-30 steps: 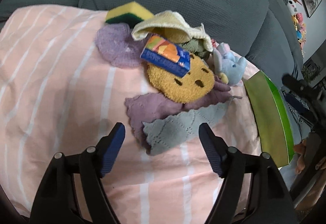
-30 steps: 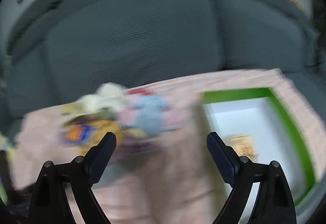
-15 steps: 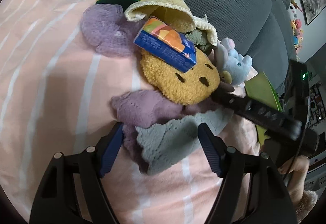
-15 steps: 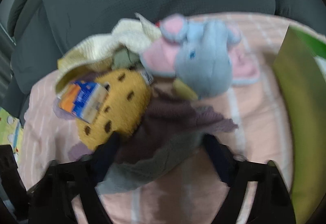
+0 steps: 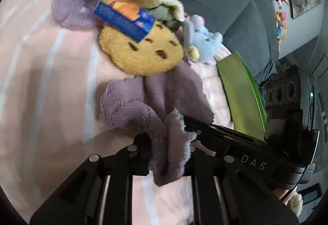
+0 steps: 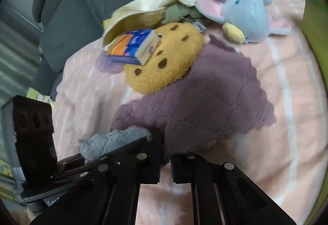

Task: Organize soft objects
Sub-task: 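Lift the purple cloth with the right gripper off the pile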

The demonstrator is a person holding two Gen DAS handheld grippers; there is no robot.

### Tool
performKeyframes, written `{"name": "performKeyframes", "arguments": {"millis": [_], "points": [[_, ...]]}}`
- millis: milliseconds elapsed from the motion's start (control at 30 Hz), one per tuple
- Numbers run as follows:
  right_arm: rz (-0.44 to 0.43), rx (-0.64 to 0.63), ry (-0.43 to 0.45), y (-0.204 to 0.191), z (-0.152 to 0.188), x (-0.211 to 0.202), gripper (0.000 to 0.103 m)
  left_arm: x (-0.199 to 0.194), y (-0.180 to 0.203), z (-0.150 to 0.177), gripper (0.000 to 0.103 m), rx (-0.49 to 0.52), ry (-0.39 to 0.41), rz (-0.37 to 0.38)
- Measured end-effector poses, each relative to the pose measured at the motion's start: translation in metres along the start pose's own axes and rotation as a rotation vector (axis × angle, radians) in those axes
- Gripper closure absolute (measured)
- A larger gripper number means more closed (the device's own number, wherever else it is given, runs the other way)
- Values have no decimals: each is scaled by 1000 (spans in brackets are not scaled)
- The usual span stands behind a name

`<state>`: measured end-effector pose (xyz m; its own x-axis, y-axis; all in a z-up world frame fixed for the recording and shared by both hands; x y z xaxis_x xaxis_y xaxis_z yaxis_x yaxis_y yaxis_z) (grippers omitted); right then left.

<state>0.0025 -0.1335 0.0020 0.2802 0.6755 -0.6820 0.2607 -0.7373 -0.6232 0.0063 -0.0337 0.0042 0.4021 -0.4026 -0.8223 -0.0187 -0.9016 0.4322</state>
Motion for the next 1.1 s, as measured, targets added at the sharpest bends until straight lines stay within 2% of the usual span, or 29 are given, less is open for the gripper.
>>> {"name": "performKeyframes", "arguments": {"millis": [200, 333, 433, 533, 633, 700, 800, 933, 1033, 1100], "points": [[-46, -21, 66, -31, 18, -31, 95, -41, 27, 13, 95, 80, 47, -24], [-74, -82, 162, -63, 13, -73, 95, -87, 56, 13, 94, 152, 152, -2], [-109, -99, 201, -81, 9, -100, 95, -113, 67, 14, 94, 155, 187, 28], [-166, -85, 203, -84, 9, -106, 95, -129, 70, 14, 93, 144, 190, 30], [-161, -20, 156, -67, 11, -89, 95, -124, 62, 18, 93, 163, 190, -13], [-147, 30, 116, -53, 14, -73, 95, -107, 57, 21, 93, 145, 152, -27], [-62, 102, 76, -25, 14, -57, 95, -78, 47, 24, 93, 120, 106, -59], [55, 174, 64, 3, 11, -58, 94, -53, 42, 21, 90, 100, 70, -72], [86, 193, 96, 16, 9, -72, 78, -38, 53, 18, 89, 128, 64, -66], [96, 204, 93, 23, 10, -81, 53, -31, 61, 16, 86, 148, 71, -65]]}}
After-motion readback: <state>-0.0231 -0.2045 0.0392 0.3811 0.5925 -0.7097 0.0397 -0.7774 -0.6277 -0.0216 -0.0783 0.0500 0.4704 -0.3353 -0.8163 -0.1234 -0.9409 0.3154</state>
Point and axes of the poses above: each gripper's, at about its wrist camera, not at the fingertips, and x roughly the way its jaws point, y to its right, z to its underside, the point moved 4 cm from there along x, roughly the way its jaws point, and after that the axes turned 13 degrees about -z, right-handed, at the moved point
